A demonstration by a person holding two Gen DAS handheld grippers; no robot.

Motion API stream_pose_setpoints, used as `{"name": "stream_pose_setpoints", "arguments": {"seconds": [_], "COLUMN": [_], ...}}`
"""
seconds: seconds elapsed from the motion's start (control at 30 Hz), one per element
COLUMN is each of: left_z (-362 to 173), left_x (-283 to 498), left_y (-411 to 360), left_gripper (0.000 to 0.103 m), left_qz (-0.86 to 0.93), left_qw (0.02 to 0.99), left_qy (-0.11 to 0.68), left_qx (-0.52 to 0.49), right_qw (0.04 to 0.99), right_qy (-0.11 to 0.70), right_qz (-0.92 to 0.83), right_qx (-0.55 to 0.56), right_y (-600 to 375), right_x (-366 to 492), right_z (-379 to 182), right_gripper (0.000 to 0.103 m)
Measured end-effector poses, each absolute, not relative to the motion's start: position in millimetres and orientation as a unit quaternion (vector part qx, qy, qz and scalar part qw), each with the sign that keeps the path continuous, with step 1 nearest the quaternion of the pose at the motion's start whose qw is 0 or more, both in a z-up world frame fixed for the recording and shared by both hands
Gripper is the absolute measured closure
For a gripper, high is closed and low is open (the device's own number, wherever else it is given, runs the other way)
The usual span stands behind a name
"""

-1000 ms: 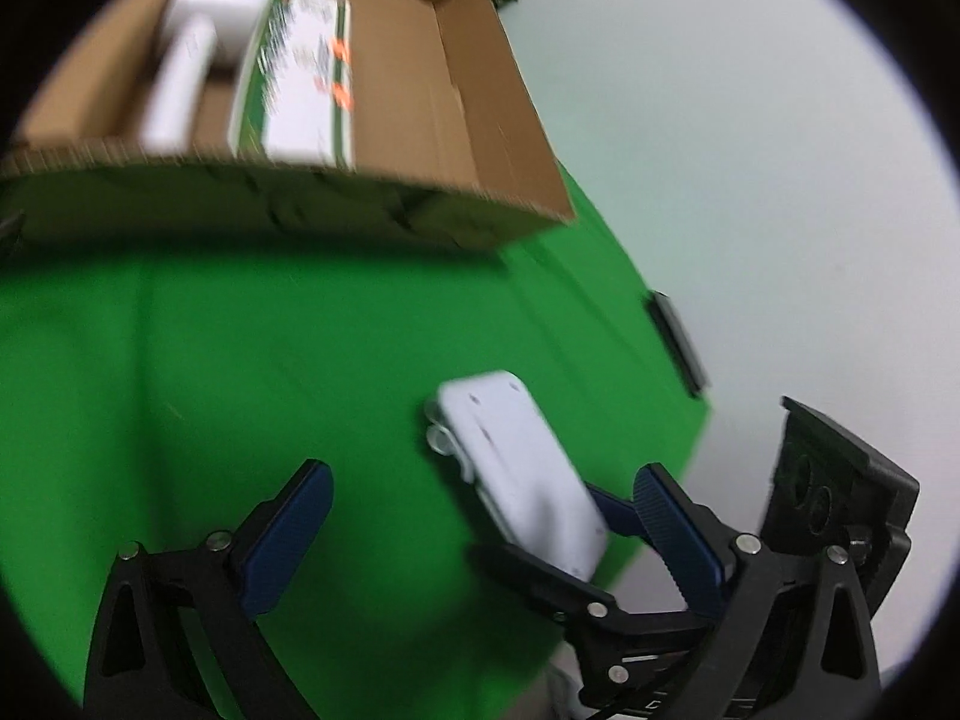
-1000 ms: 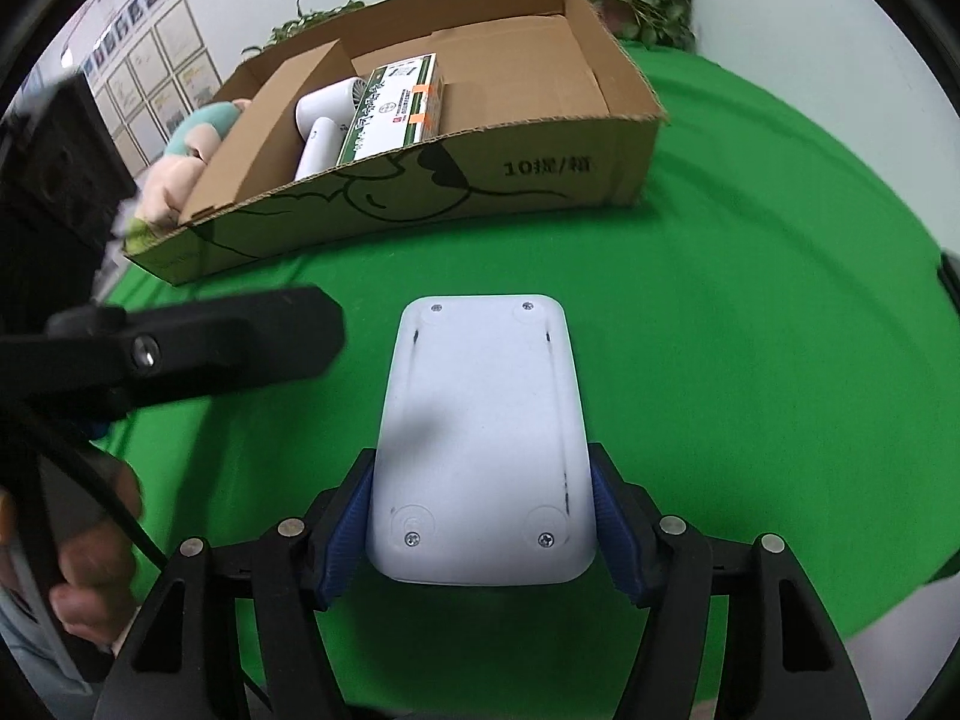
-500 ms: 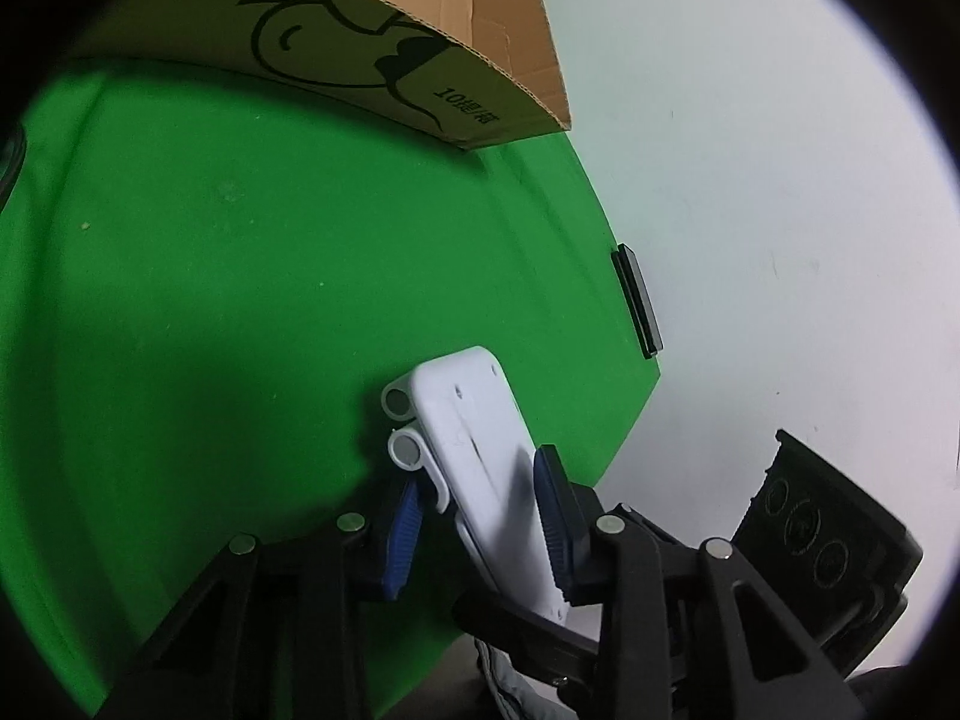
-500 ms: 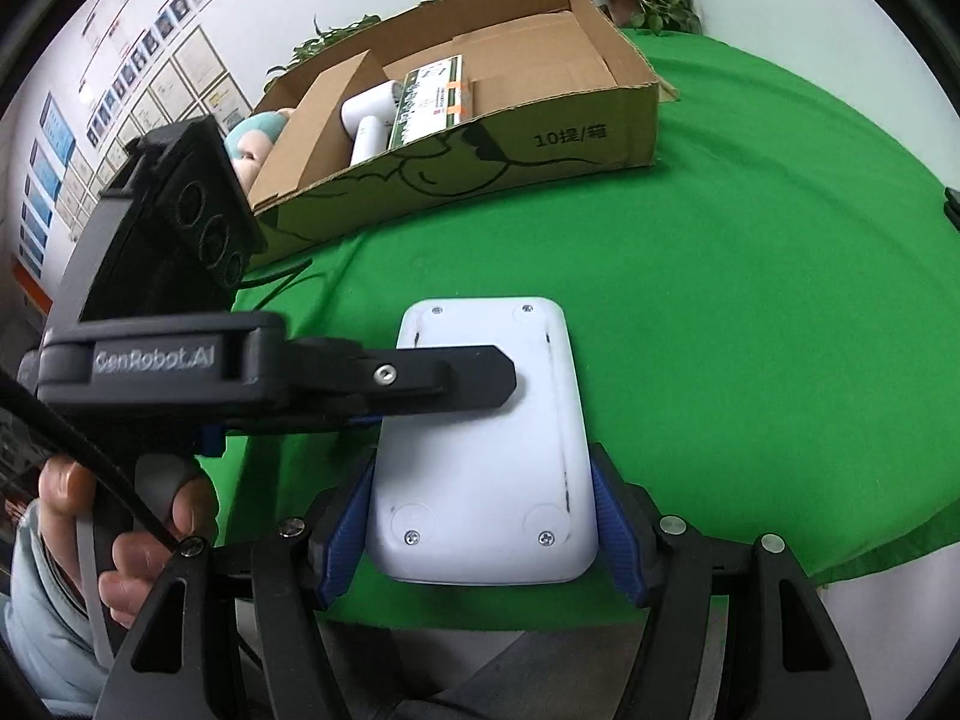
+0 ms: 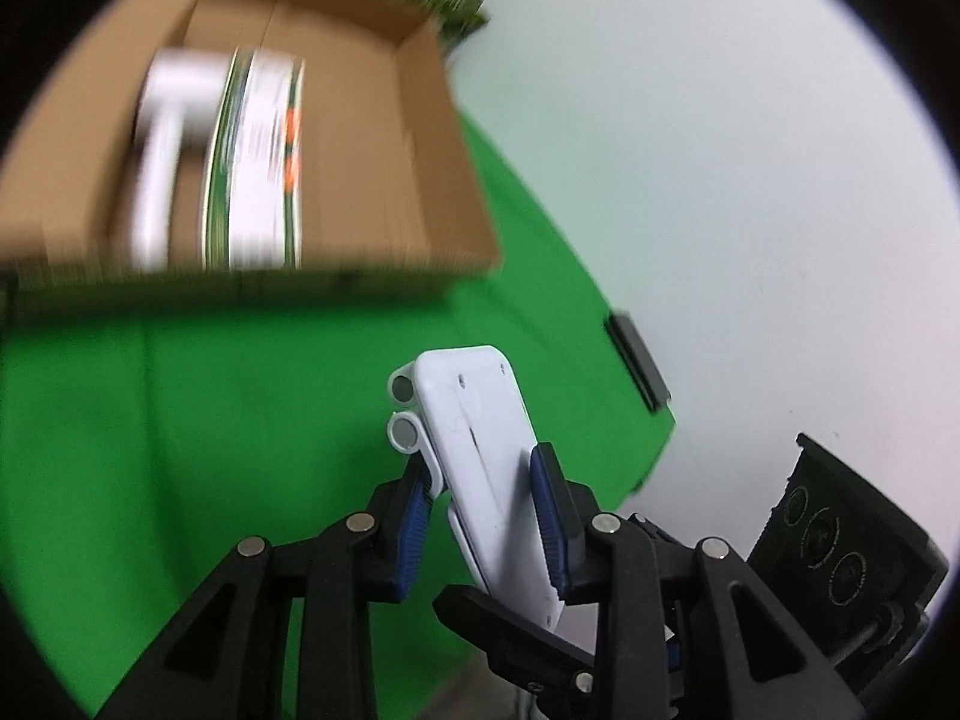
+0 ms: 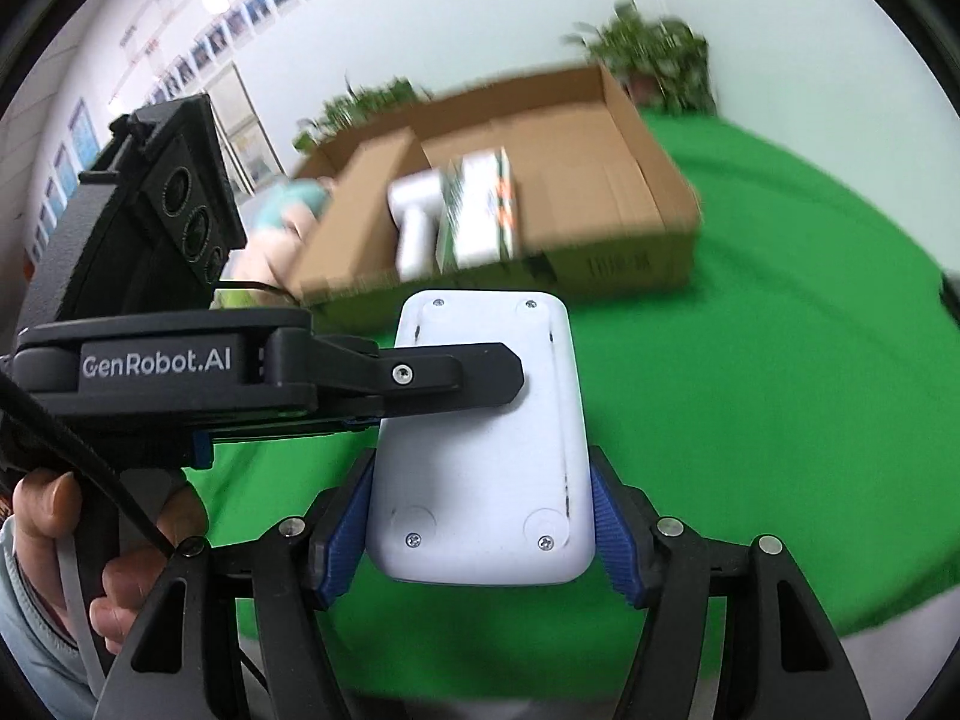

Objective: Organize objects
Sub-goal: 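Lift the white device with the right gripper and carry it over the box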

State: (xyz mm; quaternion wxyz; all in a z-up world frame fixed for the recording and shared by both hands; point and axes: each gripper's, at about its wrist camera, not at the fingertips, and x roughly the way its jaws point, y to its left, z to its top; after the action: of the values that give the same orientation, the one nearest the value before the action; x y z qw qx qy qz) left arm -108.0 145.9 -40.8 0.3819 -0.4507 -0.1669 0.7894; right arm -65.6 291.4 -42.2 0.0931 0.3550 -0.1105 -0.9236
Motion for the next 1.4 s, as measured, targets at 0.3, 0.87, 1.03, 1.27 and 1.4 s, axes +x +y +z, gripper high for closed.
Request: {"name": "stream_pose_setpoints", "arguments": {"seconds": [0.3, 0.87, 1.03, 1.27, 1.4], "left_z": [68, 140, 116, 45, 1], "left_x": [-144, -239, -274, -309, -315], "left_y": [125, 138, 146, 169, 181], "left_gripper": [0.072, 0.072, 0.072, 0.072, 0.072], "left_qz": [0.849, 0.865, 0.856, 0.823, 0.804], "left_qw": [0.378, 0.369, 0.363, 0.364, 0.357], "left_qy": [-0.120, -0.072, -0.066, -0.075, -0.076], "left_qx": [-0.348, -0.332, -0.363, -0.430, -0.469], "right_qw": [0.131, 0.138, 0.146, 0.143, 0.139], "right_qy": [-0.071, -0.050, -0.073, -0.103, -0.119], "right_qz": [-0.956, -0.960, -0.947, -0.922, -0.904], "right_qx": [0.255, 0.240, 0.278, 0.345, 0.387], "right_y": [277, 296, 307, 340, 353], "right_x": [-115, -232, -271, -318, -336], "right_z": [52, 143, 127, 56, 6], "right_gripper": [0.040, 0.040, 0.040, 0.040, 0.040]}}
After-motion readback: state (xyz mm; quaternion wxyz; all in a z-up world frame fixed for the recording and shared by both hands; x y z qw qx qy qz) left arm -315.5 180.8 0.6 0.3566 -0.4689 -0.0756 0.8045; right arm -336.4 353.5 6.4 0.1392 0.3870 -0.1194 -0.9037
